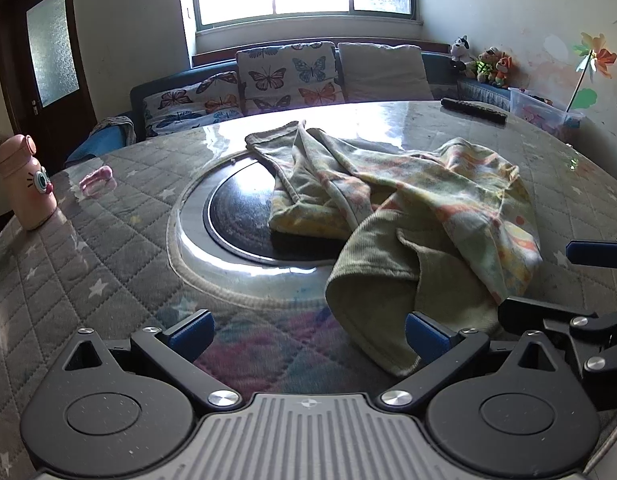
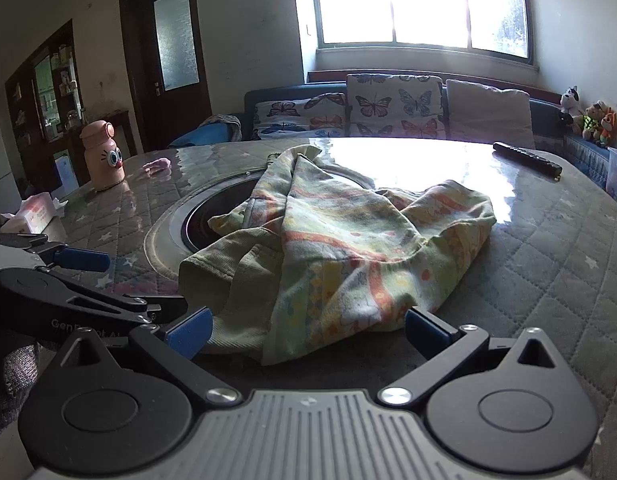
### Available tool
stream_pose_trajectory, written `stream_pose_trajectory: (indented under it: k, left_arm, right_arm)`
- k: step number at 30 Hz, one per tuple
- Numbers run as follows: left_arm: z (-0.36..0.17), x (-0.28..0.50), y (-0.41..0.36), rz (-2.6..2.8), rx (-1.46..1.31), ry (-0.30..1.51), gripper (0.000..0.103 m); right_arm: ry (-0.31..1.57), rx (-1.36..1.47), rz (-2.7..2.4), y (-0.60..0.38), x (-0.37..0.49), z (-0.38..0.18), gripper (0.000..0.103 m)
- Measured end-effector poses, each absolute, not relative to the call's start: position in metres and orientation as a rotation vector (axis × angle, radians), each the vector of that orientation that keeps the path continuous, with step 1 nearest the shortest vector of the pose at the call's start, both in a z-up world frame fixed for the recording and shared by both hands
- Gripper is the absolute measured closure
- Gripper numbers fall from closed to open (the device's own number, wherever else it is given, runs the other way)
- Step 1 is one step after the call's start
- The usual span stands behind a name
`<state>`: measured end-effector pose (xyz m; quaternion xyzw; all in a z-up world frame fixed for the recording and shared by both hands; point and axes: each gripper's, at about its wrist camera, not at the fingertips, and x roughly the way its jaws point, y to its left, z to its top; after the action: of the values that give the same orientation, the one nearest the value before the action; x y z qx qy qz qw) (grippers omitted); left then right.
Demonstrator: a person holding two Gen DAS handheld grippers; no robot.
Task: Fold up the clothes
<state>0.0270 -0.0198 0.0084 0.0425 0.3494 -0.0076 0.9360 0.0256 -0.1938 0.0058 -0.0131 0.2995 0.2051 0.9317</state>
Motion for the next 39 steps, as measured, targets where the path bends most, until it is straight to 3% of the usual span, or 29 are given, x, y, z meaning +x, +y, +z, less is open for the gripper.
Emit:
stream_pose_trajectory:
  k: [25, 35, 39]
  left_arm:
    - [0.016, 0.085, 0.012, 0.049, 0.069, 0.704, 0.000]
    - [0.029, 0.119, 0.021, 0.056, 0.046, 0.679, 0.000]
    - [0.035, 0.135, 0.023, 0.047, 0.035, 0.666, 0.006]
  right_arm:
    - [0.602, -0.100, 0.446, -0.161, 0.119, 0.024, 0.001]
    - [0.663, -0.133, 0.485, -0.138, 0.155, 0.014, 0.023]
    - [0.685, -0.143, 0.490, -0.136, 0.163, 0.011, 0.037]
